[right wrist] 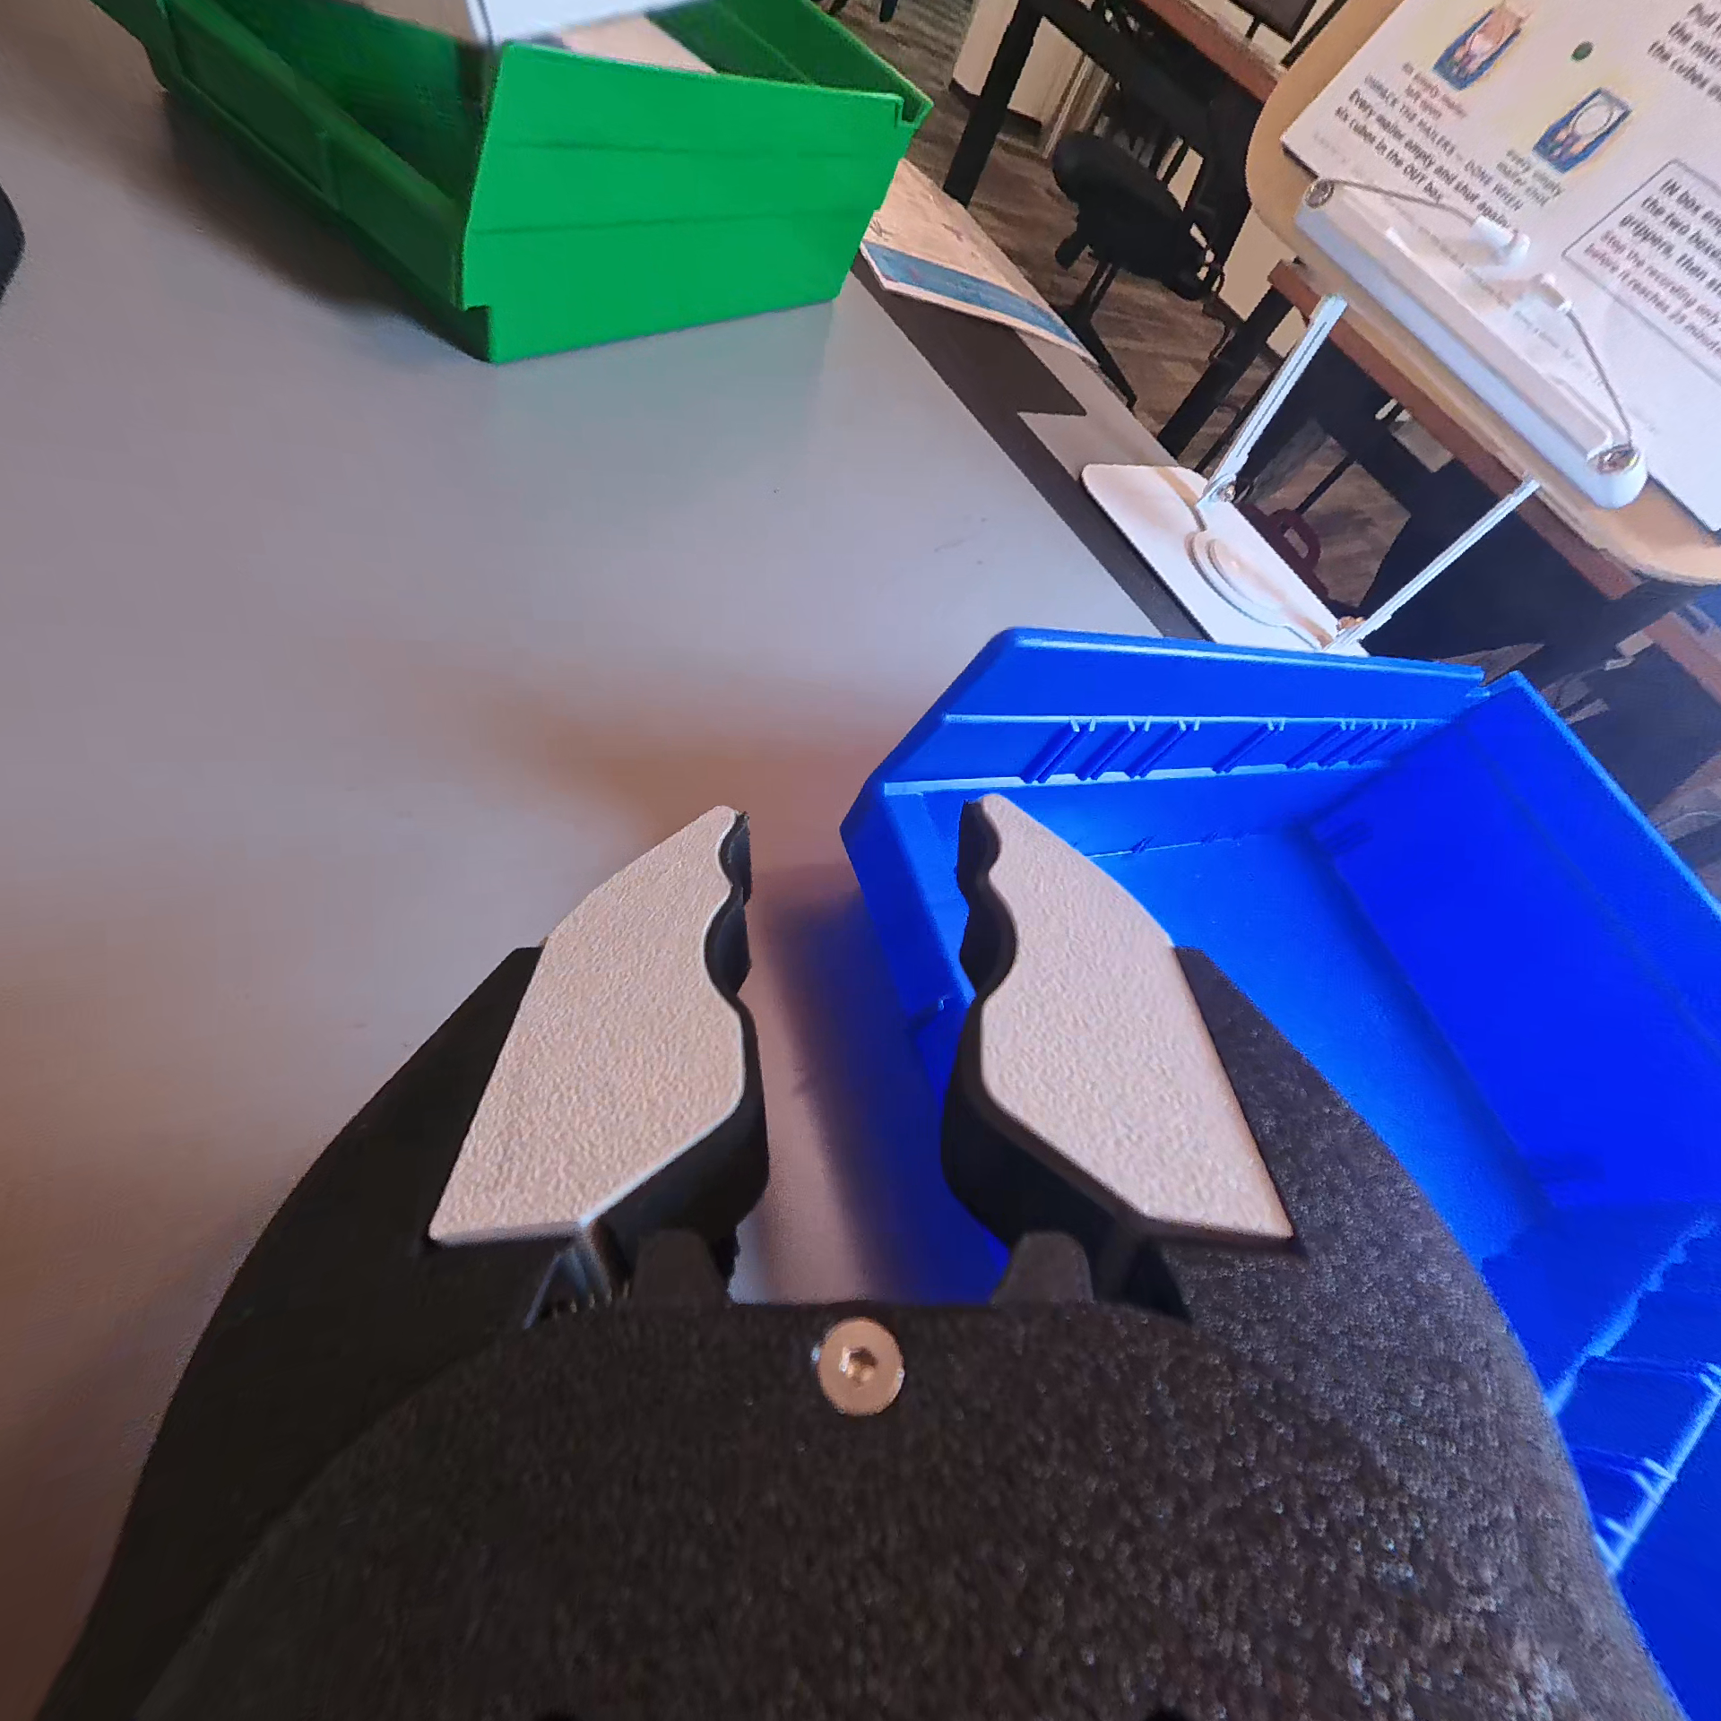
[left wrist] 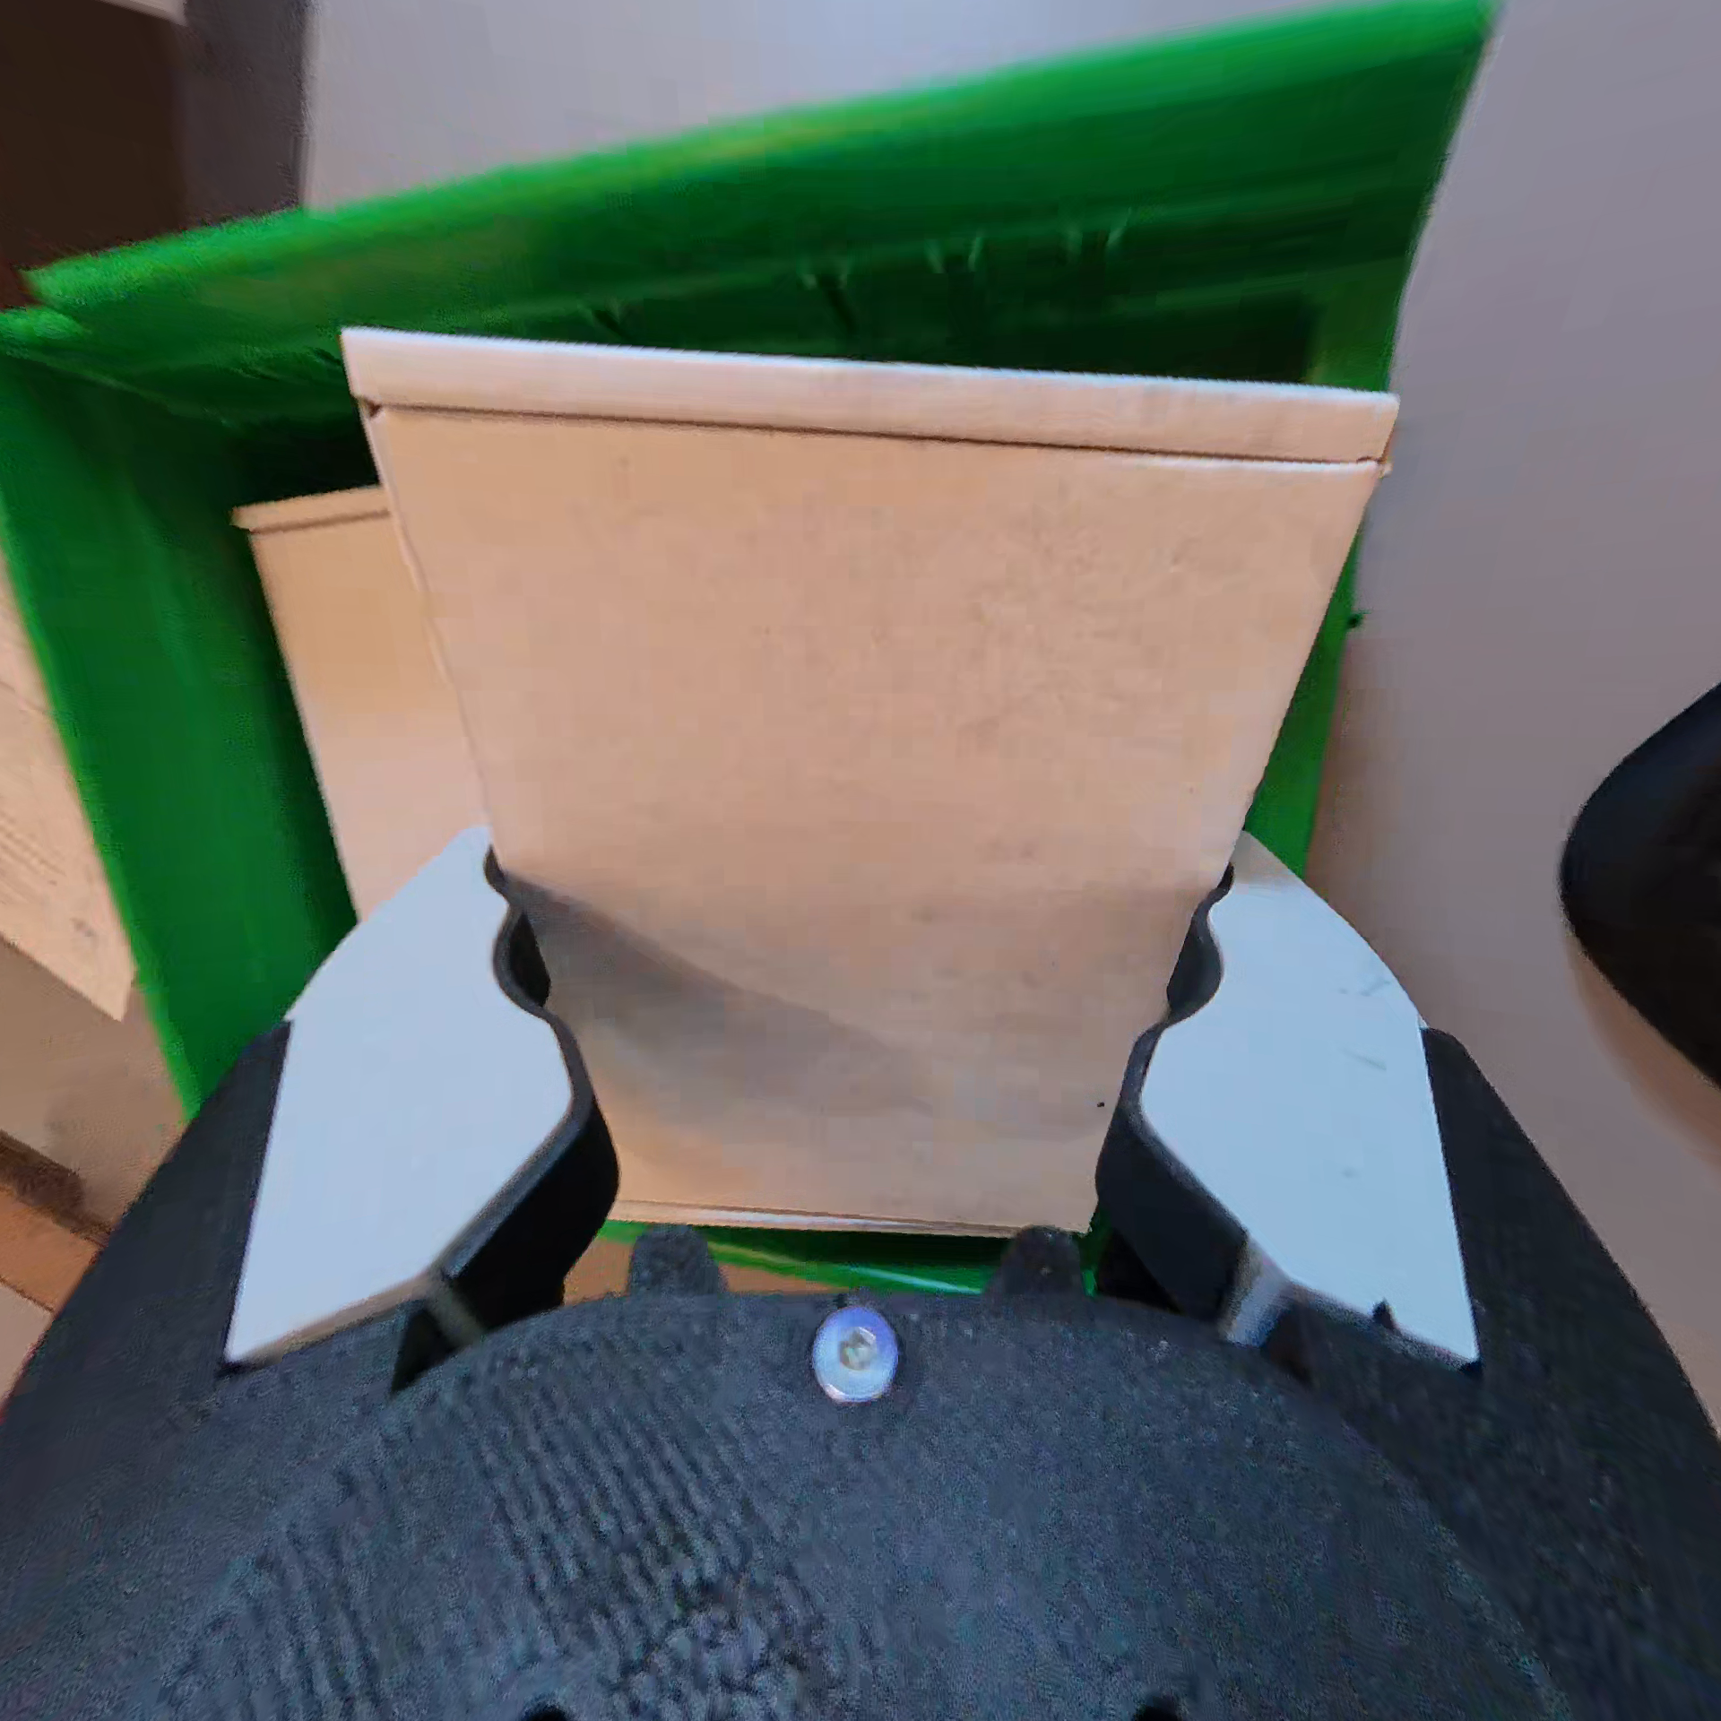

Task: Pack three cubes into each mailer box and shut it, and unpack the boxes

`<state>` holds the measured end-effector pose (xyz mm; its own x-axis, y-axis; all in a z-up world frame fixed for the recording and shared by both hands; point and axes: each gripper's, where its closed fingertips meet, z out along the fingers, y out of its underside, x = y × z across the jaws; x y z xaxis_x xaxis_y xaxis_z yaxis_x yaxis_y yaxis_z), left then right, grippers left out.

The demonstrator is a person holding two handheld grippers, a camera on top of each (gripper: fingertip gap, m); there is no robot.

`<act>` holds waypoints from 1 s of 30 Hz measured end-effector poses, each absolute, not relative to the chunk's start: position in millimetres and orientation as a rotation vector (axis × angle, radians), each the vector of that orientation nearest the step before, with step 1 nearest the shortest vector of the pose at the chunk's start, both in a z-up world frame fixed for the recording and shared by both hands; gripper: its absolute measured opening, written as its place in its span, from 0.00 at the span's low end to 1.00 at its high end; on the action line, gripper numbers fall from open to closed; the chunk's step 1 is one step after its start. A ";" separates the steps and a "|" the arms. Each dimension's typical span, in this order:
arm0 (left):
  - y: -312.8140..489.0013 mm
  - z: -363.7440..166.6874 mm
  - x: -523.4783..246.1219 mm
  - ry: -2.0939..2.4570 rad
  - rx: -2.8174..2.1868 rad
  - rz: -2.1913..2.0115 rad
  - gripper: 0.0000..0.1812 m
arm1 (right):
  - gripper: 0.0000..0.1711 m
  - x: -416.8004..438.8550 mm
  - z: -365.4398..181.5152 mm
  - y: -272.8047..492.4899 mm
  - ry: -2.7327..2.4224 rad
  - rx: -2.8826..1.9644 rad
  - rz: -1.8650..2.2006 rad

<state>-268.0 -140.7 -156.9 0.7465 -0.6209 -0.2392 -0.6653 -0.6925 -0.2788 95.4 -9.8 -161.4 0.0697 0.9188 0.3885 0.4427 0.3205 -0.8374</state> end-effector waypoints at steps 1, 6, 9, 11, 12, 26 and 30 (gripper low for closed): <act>-140.1 -144.2 -261.9 0.973 -2.551 0.163 0.73 | 0.25 94.7 -159.6 -11.7 -1.547 -1.273 0.577; -142.1 -85.1 -192.1 1.007 -2.291 -0.053 0.73 | 0.27 84.1 -141.5 -27.4 -1.561 -1.154 0.546; -146.6 -74.4 -146.4 1.103 -2.219 -0.193 0.73 | 0.29 72.8 -126.9 -42.3 -1.580 -1.054 0.513; -148.9 -75.1 -119.2 1.182 -2.189 -0.263 0.73 | 0.29 65.6 -113.8 -54.2 -1.576 -0.966 0.488; -149.7 -76.3 -105.0 1.211 -2.178 -0.311 0.73 | 0.30 62.4 -107.4 -60.7 -1.576 -0.918 0.475; -162.0 -157.9 23.2 1.682 -2.262 -0.654 0.73 | 0.46 34.2 -121.2 -140.8 -1.795 -0.321 0.102; -163.4 -161.1 34.5 1.614 -2.242 -0.745 0.72 | 0.43 39.5 -131.6 -144.6 -1.783 -0.304 0.148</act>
